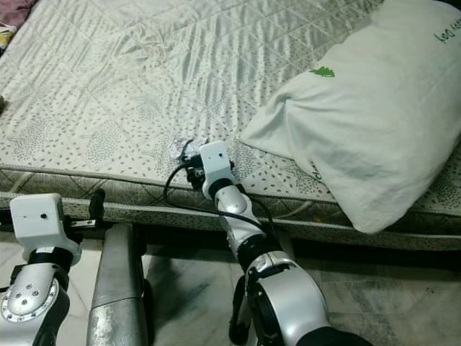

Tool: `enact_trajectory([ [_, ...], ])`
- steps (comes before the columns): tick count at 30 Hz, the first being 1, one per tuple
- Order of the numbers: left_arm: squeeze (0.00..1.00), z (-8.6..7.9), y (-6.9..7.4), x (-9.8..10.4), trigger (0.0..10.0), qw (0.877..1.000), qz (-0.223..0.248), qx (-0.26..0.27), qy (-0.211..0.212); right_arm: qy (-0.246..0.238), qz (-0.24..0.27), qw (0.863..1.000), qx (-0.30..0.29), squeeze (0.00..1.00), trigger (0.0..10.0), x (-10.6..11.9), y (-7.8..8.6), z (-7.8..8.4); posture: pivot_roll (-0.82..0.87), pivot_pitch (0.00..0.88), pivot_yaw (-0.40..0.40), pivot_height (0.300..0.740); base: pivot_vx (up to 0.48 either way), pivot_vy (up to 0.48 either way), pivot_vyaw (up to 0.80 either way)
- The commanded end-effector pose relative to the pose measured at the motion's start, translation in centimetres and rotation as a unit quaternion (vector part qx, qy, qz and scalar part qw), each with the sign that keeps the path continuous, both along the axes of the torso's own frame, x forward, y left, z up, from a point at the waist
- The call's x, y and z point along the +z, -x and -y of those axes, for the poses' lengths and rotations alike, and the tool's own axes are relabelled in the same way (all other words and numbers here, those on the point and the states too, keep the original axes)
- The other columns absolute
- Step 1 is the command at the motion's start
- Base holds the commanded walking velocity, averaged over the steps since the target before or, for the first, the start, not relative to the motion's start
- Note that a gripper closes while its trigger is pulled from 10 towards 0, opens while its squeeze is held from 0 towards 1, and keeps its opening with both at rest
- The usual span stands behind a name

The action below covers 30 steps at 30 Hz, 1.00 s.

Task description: Clean up the room

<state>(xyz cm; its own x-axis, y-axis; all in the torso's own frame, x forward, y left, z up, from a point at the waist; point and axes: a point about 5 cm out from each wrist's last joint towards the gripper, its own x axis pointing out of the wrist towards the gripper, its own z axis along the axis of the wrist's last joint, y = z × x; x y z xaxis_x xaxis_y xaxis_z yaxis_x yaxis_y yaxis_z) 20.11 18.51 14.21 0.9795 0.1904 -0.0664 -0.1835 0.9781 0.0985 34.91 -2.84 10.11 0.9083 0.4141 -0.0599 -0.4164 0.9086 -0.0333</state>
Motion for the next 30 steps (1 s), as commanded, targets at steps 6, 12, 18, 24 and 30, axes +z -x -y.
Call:
enact_trajectory([
  [6,0.0,-0.2,-0.1,-0.2,10.0,1.0,-0.006,0.005,-0.007,-0.034,-0.005,0.999,0.026,0.0,0.0,0.9,0.5,-3.1,0.29,0.235,-0.063,0.494,0.0,0.0,0.0],
  [12,0.0,-0.2,-0.3,-0.2,10.0,1.0,-0.002,0.005,-0.006,-0.036,-0.005,0.999,0.026,0.0,0.0,0.8,0.5,-3.0,0.29,0.228,-0.063,0.494,0.0,0.0,0.0],
  [18,0.0,-0.1,-0.5,-0.3,10.0,1.0,0.001,0.0,-0.003,-0.036,-0.005,0.999,0.026,0.0,0.0,0.7,0.5,-2.7,0.29,0.201,-0.065,0.494,0.0,0.0,0.0],
  [24,0.0,0.0,-1.1,-0.3,10.0,1.0,0.006,-0.005,0.0,-0.033,-0.008,0.999,0.023,0.0,0.0,0.4,0.4,-2.1,0.28,0.181,-0.066,0.494,0.0,0.0,0.0],
  [30,0.0,0.2,-1.6,-0.5,10.0,1.0,0.012,-0.008,0.002,-0.037,-0.012,0.999,0.017,0.0,0.0,0.3,0.2,-1.6,0.28,0.15,-0.07,0.494,0.0,0.0,0.0],
])
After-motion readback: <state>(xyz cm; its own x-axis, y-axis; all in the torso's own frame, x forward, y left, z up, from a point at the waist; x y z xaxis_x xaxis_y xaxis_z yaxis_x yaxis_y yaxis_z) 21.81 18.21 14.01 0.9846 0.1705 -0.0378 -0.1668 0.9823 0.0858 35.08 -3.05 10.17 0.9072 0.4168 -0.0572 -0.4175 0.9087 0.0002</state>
